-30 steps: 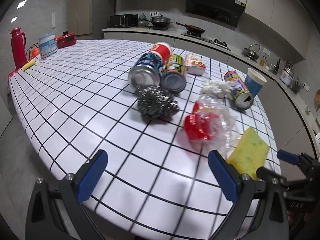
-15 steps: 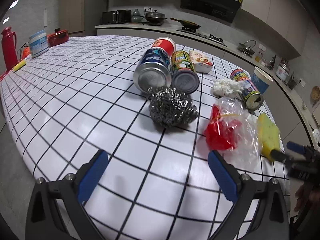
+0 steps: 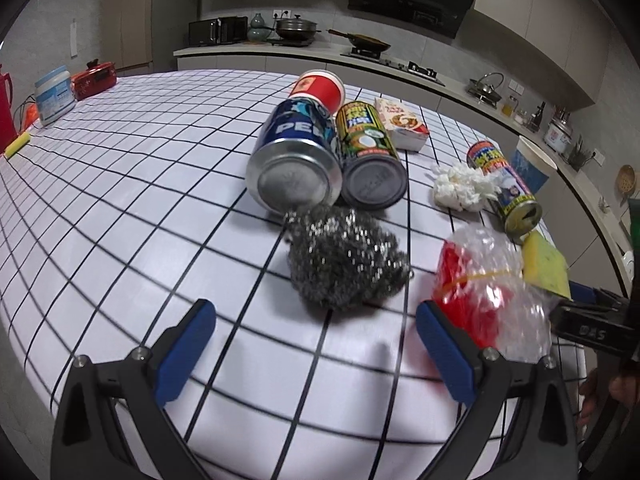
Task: Collect trash
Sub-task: 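Grasp the steel wool with the left tool while the right tool grasps the yellow sponge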
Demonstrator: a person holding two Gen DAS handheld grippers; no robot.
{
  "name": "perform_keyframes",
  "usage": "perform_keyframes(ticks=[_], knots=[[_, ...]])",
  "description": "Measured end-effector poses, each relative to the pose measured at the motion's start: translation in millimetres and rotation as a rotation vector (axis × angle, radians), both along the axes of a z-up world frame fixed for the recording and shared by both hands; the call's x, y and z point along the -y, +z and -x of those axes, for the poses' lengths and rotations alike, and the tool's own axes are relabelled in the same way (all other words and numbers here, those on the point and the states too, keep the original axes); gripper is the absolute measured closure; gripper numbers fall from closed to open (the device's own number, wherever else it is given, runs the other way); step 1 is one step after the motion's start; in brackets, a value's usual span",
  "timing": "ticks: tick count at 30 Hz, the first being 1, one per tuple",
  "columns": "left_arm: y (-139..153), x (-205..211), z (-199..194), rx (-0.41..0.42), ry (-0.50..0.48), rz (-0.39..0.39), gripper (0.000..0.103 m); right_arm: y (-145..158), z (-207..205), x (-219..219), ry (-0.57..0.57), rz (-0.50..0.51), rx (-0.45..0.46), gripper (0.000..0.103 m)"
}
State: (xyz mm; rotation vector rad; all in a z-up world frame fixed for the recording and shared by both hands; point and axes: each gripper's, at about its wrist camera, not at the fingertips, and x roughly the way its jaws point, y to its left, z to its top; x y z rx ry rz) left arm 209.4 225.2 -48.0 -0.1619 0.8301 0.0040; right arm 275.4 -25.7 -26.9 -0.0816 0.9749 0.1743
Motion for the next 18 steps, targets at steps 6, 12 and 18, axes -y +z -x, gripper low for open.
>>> perform_keyframes(ticks=[6,12,18], knots=[[-0.8,4.4,-19.0,-0.003,-0.016,0.021,0.003,2.4,-9.2,14.5,0.041,-0.008,0.008,0.020],[0.7,9.8,-31.7,-0.011,-0.012,0.027,0.003,4.4,-10.7,16.5,0.029,-0.032,-0.014,0.016],[-3.5,-2.5,-31.6,-0.029,-0.022,0.053,0.037,3.6,-7.5,14.6,0.086,-0.038,0.007,0.027]])
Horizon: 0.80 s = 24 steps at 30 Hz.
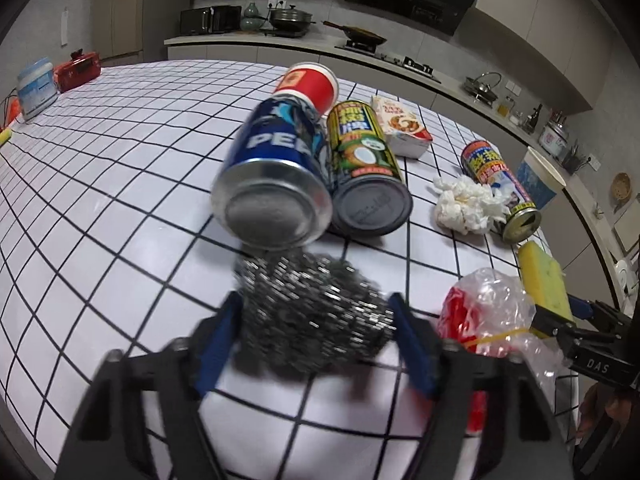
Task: Collect trash
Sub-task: 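Grasp the steel wool with the left tool while the right tool grasps the yellow sponge, then carry the steel wool and yellow sponge over the bin and release both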
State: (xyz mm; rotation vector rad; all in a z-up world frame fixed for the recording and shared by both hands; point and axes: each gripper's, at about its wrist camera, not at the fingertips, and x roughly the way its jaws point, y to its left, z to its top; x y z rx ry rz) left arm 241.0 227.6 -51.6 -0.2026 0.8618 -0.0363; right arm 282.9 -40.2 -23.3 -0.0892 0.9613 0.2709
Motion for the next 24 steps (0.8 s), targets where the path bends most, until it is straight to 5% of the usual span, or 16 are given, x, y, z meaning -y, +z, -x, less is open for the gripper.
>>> perform_keyframes(ticks=[6,9,13,16,19,22,24], knots=[[6.7,-17.1,18.5,0.024,0.009,0.006,0.040,0.9,4.3,6.3,0.004,-0.037,0.003,0.029],[1.6,-18.6,18.9,-0.004,0.014,-0.009,0.039,-0.5,0.9,6.6,-0.002,-0.028,-0.003,0.020],[0.1,-16.2,17.5,-0.016,0.038,-0.024,0.025,-0.1,-5.3,11.7,-0.053,-0.044,-0.013,0.018],[-1.2,-12.3,11.5,-0.020,0.046,-0.035,0.023,0.0,-11.4,11.7,-0.100,-0.030,-0.020,0.018],[-1.5,-12.1,5.0,-0.024,0.044,-0.036,0.024,0.6,-10.8,7.7,-0.092,0.017,-0.006,0.035],[0.1,-14.1,4.0,-0.018,0.029,-0.018,0.043,1.1,0.5,1.2,0.031,0.002,0.007,0.043],[0.5,-15.2,5.4,-0.014,0.026,-0.013,0.045,2.9,9.8,-0.3,0.089,-0.011,0.028,0.046]])
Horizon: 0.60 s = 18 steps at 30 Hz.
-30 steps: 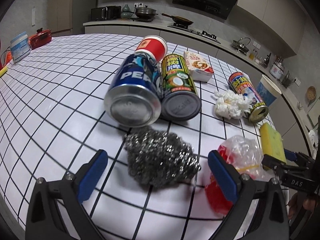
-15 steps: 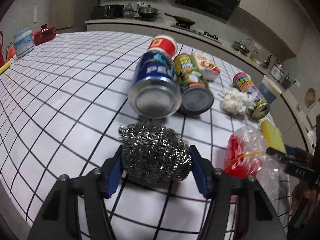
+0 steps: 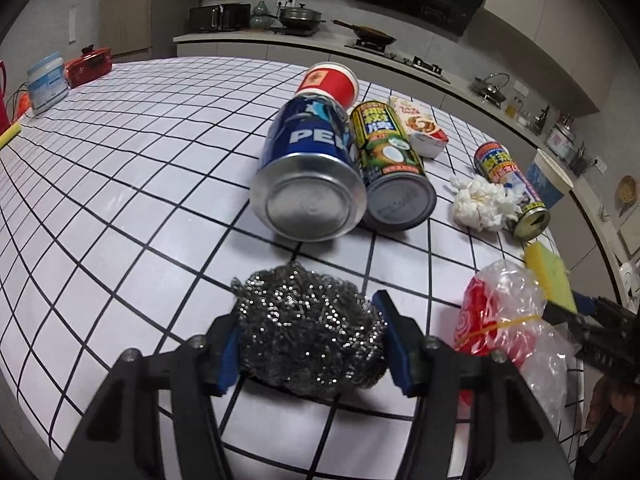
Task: Collect trash
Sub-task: 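Carry the steel wool and yellow sponge over the bin and release both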
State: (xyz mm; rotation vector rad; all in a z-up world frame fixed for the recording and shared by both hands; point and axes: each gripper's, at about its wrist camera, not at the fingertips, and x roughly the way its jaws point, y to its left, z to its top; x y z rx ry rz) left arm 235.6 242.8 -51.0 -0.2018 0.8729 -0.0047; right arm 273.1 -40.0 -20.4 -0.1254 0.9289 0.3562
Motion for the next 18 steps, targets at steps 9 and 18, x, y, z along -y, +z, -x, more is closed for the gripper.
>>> perform_keyframes(ticks=[9,18], knots=[[5.8,5.2,17.9,0.039,0.006,-0.001,0.047,6.1,17.3,17.9,-0.011,-0.049,0.030,0.051],[25.1,14.5,36.0,0.083,0.013,-0.011,0.047,26.4,32.1,26.4,0.001,-0.071,0.070,0.051]])
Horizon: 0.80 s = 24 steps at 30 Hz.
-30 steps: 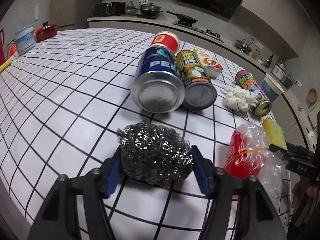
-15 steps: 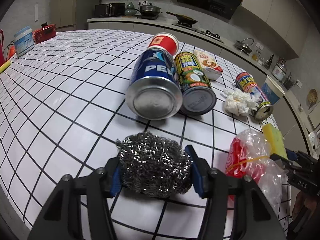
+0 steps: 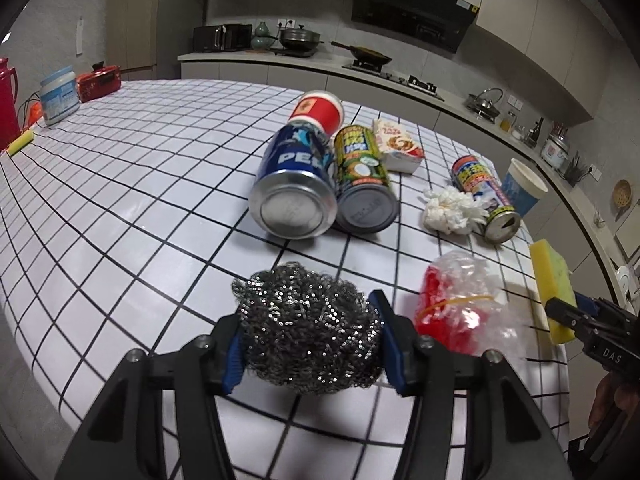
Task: Collect trash
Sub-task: 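Carry the steel wool and yellow sponge over the bin and release both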
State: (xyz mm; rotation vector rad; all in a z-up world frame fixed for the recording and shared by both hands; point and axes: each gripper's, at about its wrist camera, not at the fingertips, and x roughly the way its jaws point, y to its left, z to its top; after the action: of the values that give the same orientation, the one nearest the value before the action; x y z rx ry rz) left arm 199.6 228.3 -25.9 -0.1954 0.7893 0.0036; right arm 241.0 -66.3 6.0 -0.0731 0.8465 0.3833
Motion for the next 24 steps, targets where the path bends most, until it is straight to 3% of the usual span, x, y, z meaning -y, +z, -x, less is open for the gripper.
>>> perform_keyframes(ticks=[24], knots=[[39.4,80.6,44.9,0.094,-0.047,-0.048,0.047,33.2,47.8,68.4,-0.041,-0.016,0.079,0.051]])
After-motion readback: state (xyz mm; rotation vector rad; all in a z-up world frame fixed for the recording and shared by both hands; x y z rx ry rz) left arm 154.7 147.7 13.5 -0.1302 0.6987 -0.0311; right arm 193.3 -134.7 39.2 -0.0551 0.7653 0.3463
